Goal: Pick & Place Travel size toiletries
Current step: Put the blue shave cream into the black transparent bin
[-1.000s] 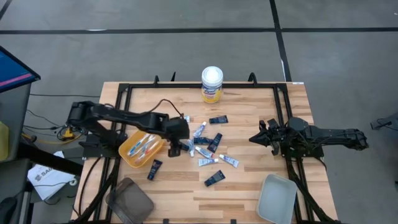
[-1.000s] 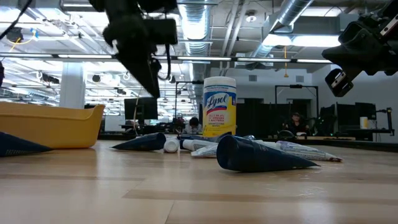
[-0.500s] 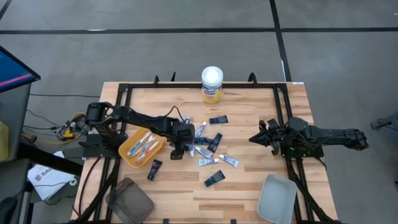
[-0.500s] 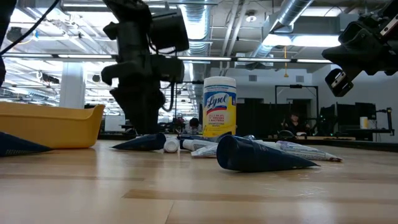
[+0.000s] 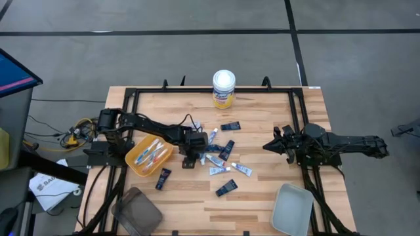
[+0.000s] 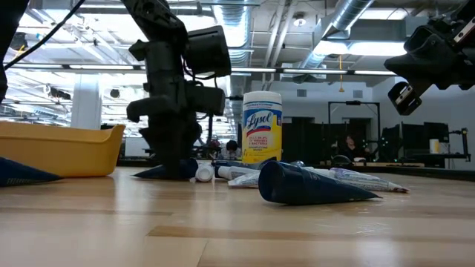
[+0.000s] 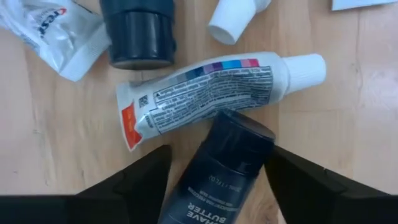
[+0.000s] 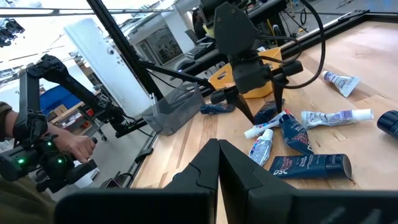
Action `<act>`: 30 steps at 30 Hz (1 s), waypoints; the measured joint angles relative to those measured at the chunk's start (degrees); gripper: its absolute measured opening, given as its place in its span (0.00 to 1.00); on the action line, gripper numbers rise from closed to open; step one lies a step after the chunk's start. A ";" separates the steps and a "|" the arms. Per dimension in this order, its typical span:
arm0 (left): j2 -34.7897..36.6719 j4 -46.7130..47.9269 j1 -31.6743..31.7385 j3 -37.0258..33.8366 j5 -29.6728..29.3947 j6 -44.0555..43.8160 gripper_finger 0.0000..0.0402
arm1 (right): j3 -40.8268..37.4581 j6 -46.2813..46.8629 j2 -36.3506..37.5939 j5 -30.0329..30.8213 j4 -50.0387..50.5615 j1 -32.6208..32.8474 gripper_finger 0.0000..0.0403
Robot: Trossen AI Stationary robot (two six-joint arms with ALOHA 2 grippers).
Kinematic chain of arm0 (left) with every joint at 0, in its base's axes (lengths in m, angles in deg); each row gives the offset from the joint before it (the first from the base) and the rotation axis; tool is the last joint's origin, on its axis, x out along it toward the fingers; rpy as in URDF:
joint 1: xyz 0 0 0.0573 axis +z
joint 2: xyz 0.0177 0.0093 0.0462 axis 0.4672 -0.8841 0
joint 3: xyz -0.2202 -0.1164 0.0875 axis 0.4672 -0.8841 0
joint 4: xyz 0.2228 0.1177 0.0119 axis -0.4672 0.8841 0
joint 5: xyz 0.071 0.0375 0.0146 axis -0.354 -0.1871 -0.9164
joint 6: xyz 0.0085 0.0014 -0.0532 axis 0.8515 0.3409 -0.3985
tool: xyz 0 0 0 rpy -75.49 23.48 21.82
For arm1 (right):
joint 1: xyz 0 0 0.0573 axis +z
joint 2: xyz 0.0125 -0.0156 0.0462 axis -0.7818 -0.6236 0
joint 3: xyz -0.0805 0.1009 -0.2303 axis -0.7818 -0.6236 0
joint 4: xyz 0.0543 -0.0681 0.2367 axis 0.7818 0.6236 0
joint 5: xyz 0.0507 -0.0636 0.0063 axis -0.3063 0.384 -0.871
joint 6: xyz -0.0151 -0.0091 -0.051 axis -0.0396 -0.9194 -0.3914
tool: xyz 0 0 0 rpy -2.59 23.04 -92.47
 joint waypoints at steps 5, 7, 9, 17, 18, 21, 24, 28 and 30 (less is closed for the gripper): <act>0.35 -1.33 0.01 -0.13 -2.35 -0.09 0.44 | 0.00 0.00 0.01 0.00 0.00 0.01 0.00; 0.35 -1.34 -0.02 -0.13 -2.30 -0.12 0.38 | 0.00 0.00 0.01 0.00 0.00 -0.01 0.00; 0.35 -1.58 -0.19 -0.13 -1.65 -0.29 0.33 | 0.00 0.00 0.01 0.00 0.00 -0.01 0.00; 4.22 -2.18 -1.07 -0.13 -1.56 -2.32 0.36 | 0.00 0.00 -0.01 0.00 0.02 0.01 0.00; 5.27 -2.21 -1.09 -0.13 -1.78 -2.77 0.37 | 0.00 0.00 -0.01 0.00 0.00 0.01 0.00; 9.44 -1.88 -1.32 -0.13 -2.03 -5.04 0.37 | 0.00 0.00 0.00 0.00 0.00 0.00 0.00; 14.83 -1.56 -2.13 -0.13 -2.19 -7.54 0.33 | 0.00 0.00 0.01 0.00 0.02 0.01 0.00; 22.63 -1.38 -4.94 -0.11 -1.38 -12.07 0.32 | 0.00 0.00 -0.01 0.00 0.00 0.01 0.00; 25.84 -0.66 -6.80 -0.11 -1.35 -14.48 0.33 | 0.01 0.00 0.00 0.00 0.00 0.00 0.00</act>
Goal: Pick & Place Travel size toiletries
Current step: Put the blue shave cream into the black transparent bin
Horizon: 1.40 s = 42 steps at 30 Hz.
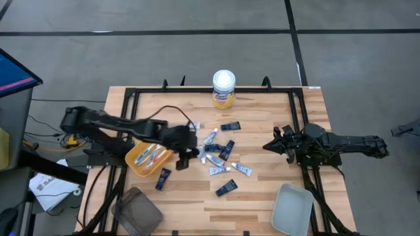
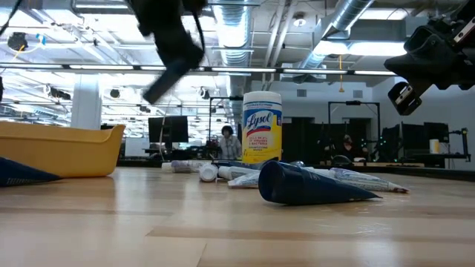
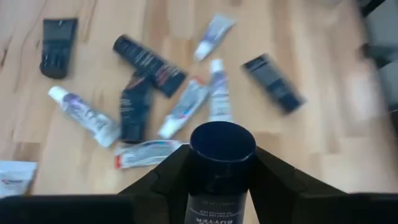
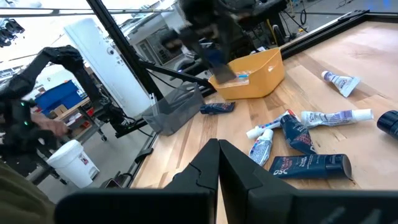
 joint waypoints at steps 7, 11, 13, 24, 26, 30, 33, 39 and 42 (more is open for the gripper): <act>7.90 1.23 -10.42 0.00 0.09 -12.60 0.32 | 0.00 0.00 0.01 0.00 0.02 0.00 0.00; 9.84 2.55 -18.90 0.02 1.22 -22.76 0.32 | -0.01 0.00 -0.01 0.00 0.00 0.01 0.00; 9.96 3.26 -23.86 0.02 1.42 -27.83 0.32 | -0.01 0.00 0.01 0.00 0.00 0.01 0.00; 2.03 5.01 -45.53 0.02 -0.22 -43.49 0.32 | -0.01 0.00 0.00 0.00 0.01 -0.01 0.00; -0.36 5.35 -47.31 0.02 -0.14 -43.32 0.32 | -0.01 0.00 -0.01 0.00 0.00 0.01 0.00; -5.55 5.77 -48.19 0.02 0.35 -43.26 0.32 | -0.01 0.00 -0.01 0.00 0.01 0.01 0.00; -8.92 5.74 -48.17 0.02 2.50 -42.43 0.32 | -0.01 0.00 0.00 0.00 0.00 0.00 0.00; -12.16 6.30 -48.19 0.00 5.53 -40.39 0.33 | 0.00 0.00 0.00 0.00 0.01 0.01 0.00; -12.22 7.21 -48.19 0.00 5.55 -40.39 0.35 | 0.00 0.00 0.00 0.00 0.01 0.01 0.00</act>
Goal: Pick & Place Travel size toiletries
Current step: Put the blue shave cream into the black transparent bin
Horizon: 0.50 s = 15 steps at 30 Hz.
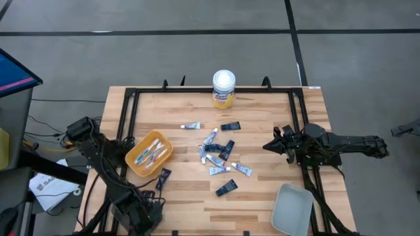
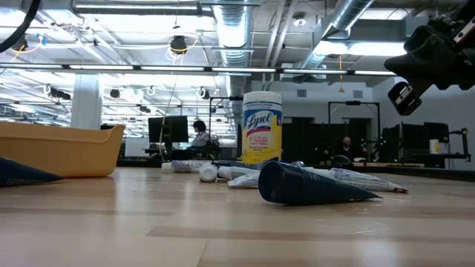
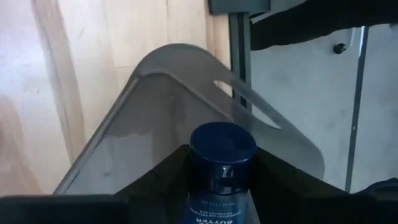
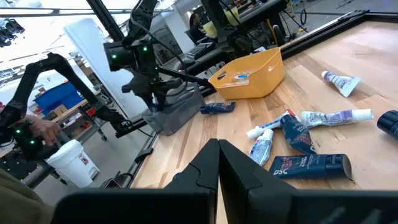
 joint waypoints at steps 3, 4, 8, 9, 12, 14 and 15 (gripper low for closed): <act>0.00 1.73 0.01 0.00 -0.01 0.00 0.38 | -0.01 0.00 0.01 0.00 -0.01 -0.01 0.00; 0.00 1.79 0.00 0.00 0.02 0.00 0.39 | -0.01 0.00 0.01 0.00 -0.01 -0.02 0.00; 0.00 1.86 0.00 0.00 0.19 0.00 0.44 | -0.01 0.00 -0.01 -0.02 -0.01 -0.02 0.00; 0.00 1.86 0.01 0.00 0.49 -0.01 0.46 | -0.01 0.00 0.01 0.00 0.00 0.00 0.00; 0.02 1.90 0.60 0.00 2.20 -1.32 0.52 | -0.01 0.00 -0.01 0.00 -0.01 -0.02 0.00; 0.52 1.94 1.15 0.00 3.01 -3.12 0.57 | -0.01 0.00 -0.01 0.00 0.01 0.00 0.00; 1.01 1.93 1.55 0.00 3.14 -4.38 0.60 | -0.01 0.00 -0.01 0.00 0.01 0.00 0.00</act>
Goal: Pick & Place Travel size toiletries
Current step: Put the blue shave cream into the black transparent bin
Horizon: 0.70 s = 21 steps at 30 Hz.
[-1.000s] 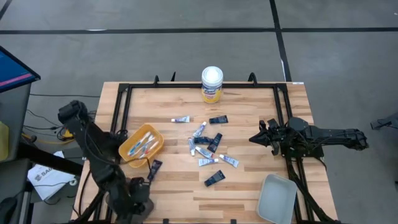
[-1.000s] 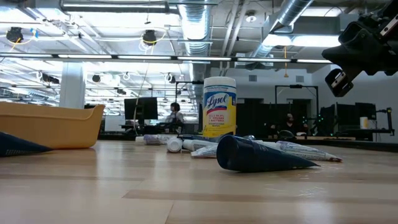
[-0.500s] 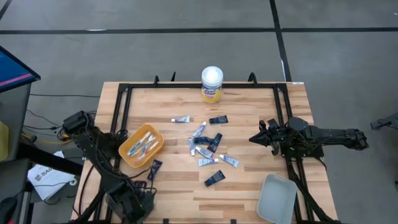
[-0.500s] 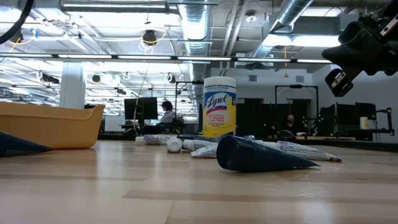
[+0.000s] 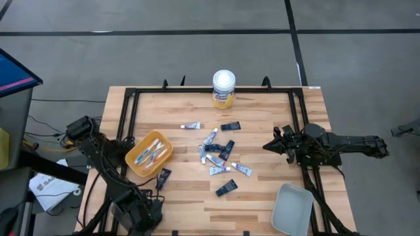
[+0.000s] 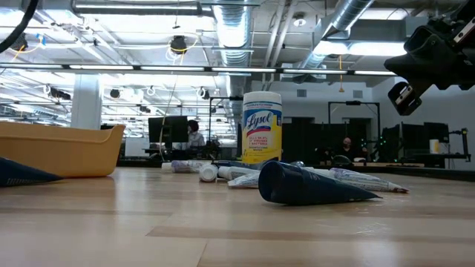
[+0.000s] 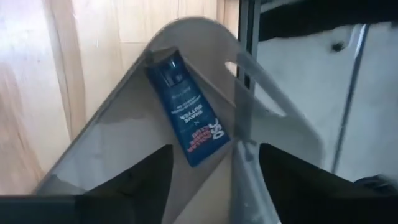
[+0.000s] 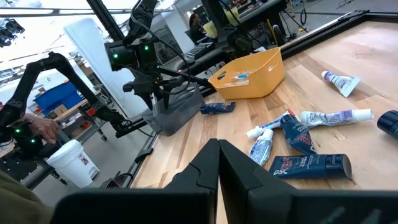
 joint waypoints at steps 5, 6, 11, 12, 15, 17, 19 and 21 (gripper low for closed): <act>5.18 0.01 4.85 0.00 -1.20 -6.42 0.66 | 0.00 0.00 0.02 0.00 -0.01 -0.01 0.00; 6.62 0.16 6.09 0.00 -2.45 -7.50 0.66 | 0.01 0.00 0.02 0.00 -0.02 -0.02 0.00; 13.11 3.57 12.45 0.04 -11.56 -8.93 0.64 | 0.00 0.00 0.00 0.00 0.00 0.00 0.00; 13.80 5.37 13.64 0.04 -12.82 -8.87 0.63 | 0.00 0.00 0.02 0.00 -0.02 -0.01 0.00; 14.17 11.54 16.90 0.04 -14.23 -8.65 0.61 | 0.00 0.00 0.02 0.00 0.00 0.00 0.00; 13.21 14.53 18.64 0.04 -14.11 -8.78 0.61 | 0.00 0.00 0.00 0.00 -0.02 0.00 0.00; 11.72 15.40 19.96 0.04 -14.05 -8.82 0.60 | 0.00 0.00 0.02 0.00 -0.01 -0.01 0.00; 10.03 15.43 21.00 0.04 -13.75 -9.13 0.61 | 0.01 0.00 0.02 0.00 -0.02 0.00 0.00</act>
